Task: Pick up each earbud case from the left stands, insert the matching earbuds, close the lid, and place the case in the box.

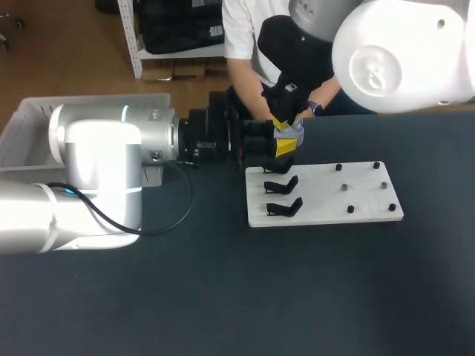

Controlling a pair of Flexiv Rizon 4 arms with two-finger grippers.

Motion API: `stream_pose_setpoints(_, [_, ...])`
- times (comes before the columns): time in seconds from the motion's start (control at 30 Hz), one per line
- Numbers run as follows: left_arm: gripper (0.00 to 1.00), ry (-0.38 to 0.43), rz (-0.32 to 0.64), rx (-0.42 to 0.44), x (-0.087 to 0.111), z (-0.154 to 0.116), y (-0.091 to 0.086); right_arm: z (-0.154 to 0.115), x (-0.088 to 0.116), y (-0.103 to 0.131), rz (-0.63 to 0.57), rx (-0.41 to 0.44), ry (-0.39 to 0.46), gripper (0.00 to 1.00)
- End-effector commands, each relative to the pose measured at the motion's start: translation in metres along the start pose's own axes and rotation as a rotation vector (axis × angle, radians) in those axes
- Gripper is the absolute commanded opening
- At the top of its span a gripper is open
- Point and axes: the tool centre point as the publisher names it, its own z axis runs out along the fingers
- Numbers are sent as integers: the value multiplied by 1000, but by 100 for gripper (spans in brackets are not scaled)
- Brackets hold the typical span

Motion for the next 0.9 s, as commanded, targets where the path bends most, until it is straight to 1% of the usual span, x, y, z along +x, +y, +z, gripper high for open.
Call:
stream_pose_setpoints(0.03, [0, -4, 3, -5, 1, 0, -1, 1, -1, 0, 2, 4, 2, 0])
stream_pose_setpoints(0.43, [0, -4, 3, -5, 1, 0, -1, 5, 1, -5, 11, 15, 11, 0])
stream_pose_setpoints(0.9, [0, -4, 3, -5, 1, 0, -1, 7, 0, -5, 10, 19, 17, 0])
